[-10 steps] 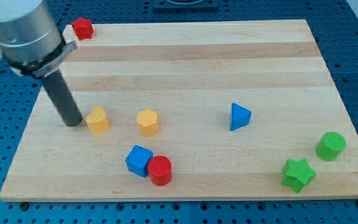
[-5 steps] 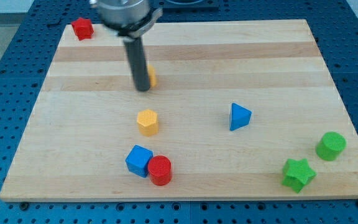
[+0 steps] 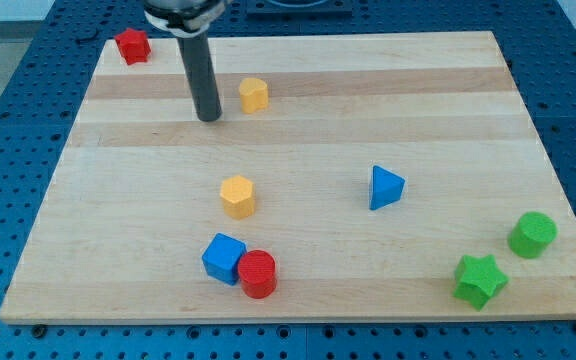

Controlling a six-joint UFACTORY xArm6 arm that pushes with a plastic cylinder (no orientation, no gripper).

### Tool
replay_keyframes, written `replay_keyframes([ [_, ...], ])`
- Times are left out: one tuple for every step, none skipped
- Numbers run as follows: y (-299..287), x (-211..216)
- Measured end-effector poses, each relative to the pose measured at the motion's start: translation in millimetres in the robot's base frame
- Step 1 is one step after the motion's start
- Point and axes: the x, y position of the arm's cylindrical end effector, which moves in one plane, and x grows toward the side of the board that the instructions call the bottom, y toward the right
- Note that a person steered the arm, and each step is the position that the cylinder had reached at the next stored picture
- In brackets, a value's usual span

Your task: Slide the yellow heart towards the top center

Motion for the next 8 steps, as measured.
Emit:
replay_keyframes([
  [10.7,-34.8],
  [29.7,-39.8],
  [14.2,-22.4],
  [11.4,7.1],
  [47.6,5.8],
  [98.5,-31.5],
  [128.9,-66.2],
  [135.6,-68.9],
])
